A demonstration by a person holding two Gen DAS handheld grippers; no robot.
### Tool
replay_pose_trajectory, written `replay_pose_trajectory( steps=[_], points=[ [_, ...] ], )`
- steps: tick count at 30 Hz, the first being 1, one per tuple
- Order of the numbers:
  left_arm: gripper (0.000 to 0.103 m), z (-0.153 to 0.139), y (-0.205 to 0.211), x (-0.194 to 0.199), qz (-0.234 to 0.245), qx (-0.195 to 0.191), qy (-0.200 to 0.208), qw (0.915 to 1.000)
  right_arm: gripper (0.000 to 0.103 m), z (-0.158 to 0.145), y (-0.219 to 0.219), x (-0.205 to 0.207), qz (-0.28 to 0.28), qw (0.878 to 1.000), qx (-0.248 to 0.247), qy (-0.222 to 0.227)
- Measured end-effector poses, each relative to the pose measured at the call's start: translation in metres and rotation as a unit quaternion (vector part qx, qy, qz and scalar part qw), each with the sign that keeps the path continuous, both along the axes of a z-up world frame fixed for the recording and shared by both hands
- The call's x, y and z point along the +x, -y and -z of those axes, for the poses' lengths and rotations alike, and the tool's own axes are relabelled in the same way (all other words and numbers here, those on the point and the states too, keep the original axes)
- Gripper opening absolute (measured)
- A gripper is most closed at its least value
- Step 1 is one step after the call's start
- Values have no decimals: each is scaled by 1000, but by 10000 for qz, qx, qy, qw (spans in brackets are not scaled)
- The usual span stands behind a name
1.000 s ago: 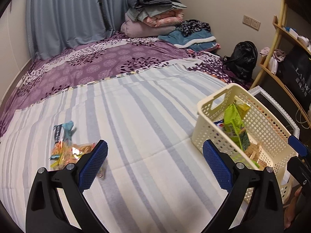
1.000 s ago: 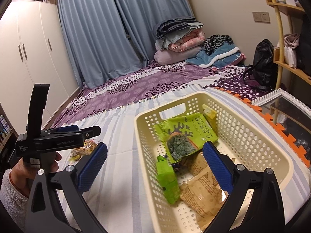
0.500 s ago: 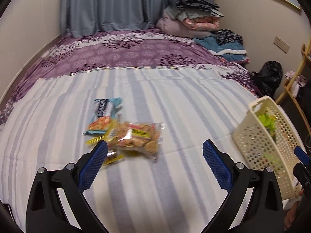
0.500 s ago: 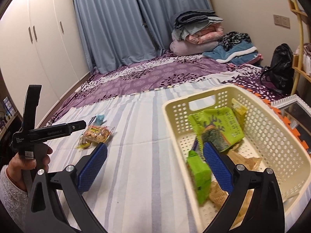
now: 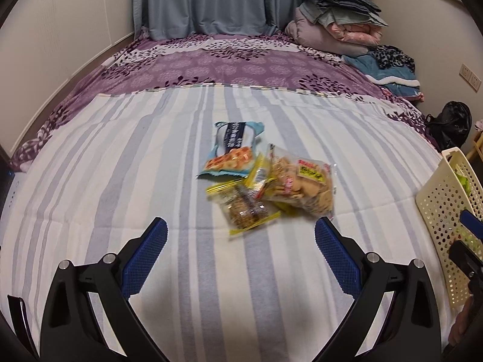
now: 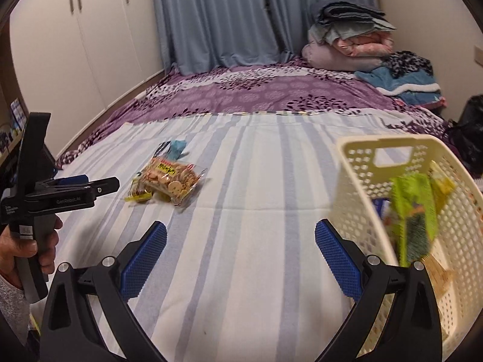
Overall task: Organize snacks
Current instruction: 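Move both grippers back toward the remaining snack packs on the sheet, then lower the right gripper onto the round-cookie bag and grasp it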
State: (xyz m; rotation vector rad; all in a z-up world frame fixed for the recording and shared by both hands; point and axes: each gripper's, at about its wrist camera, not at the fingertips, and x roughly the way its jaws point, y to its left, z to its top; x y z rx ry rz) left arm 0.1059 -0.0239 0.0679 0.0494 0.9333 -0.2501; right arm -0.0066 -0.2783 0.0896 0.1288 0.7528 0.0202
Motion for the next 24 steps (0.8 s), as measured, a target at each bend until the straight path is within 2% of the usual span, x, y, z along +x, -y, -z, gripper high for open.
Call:
replay_pose_trajectory(
  steps=[11,16,24],
  points=[
    [99,12,-26,3,-224,-74,-128,9996,98,34,-59,74,-1067,9927,-527,-206],
    [99,19,-36,6,-306,-110,-190,9993,98,46,-78,108,-1539,9865,-347,-430],
    [99,29,-50,10,-457,-176,-323,9983,98,52,-111,149,-2019,9735,-1012,-367]
  ],
)
